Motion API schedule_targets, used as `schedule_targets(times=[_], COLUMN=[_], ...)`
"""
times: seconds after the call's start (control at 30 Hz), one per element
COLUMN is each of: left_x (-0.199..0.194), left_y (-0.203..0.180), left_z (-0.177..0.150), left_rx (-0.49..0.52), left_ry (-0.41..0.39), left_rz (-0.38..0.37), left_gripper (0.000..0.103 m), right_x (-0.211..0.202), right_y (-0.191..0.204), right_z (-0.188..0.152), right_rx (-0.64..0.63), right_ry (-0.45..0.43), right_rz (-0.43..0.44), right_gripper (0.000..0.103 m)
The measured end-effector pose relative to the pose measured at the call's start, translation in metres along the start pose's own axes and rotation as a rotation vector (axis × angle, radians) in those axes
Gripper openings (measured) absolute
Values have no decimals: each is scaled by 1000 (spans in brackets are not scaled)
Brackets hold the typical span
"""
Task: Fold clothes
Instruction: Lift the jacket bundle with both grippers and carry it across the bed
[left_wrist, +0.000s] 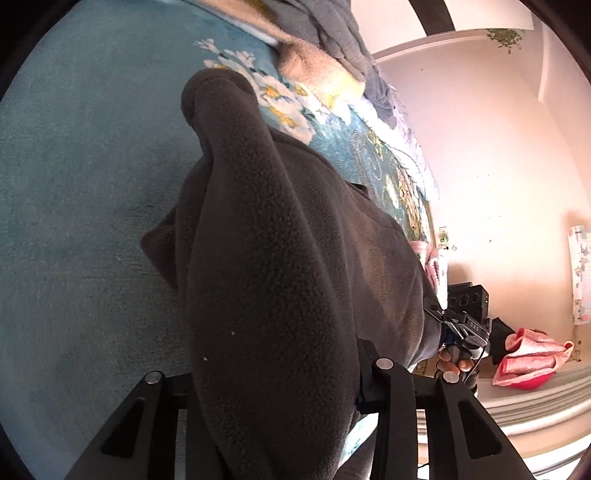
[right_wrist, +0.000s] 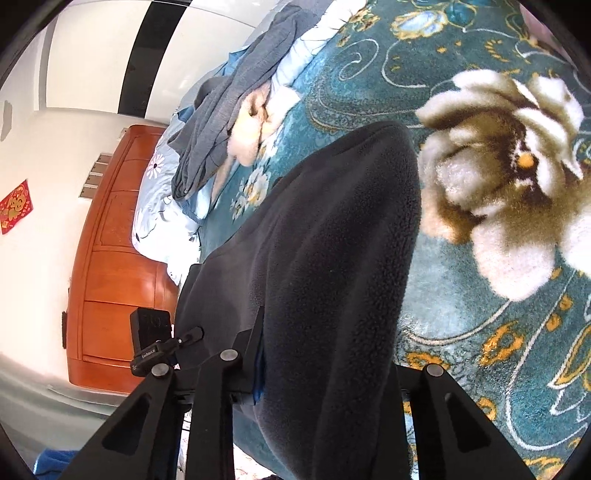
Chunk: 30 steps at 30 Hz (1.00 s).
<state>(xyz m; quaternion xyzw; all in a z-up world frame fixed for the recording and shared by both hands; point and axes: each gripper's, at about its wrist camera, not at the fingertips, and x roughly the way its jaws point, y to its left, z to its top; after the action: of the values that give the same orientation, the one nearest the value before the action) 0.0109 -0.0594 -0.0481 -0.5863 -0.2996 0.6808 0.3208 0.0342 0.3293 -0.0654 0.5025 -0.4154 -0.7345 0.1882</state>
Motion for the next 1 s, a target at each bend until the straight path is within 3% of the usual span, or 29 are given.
schedule_targets(times=[0.3, 0.73, 1.0], left_x=[5, 86, 167], left_y=[-58, -179, -254], left_z=[-5, 9, 28], left_rx=[73, 199, 278], left_ry=[-38, -50, 4], left_rz=[-107, -243, -315], left_gripper=[39, 39, 39], right_x=[-49, -177, -262], right_y=[29, 50, 21], right_z=[13, 57, 81], right_rx=[-118, -240, -217], right_ry=[-4, -59, -121], right_rz=[5, -90, -163], right_gripper=[28, 27, 27])
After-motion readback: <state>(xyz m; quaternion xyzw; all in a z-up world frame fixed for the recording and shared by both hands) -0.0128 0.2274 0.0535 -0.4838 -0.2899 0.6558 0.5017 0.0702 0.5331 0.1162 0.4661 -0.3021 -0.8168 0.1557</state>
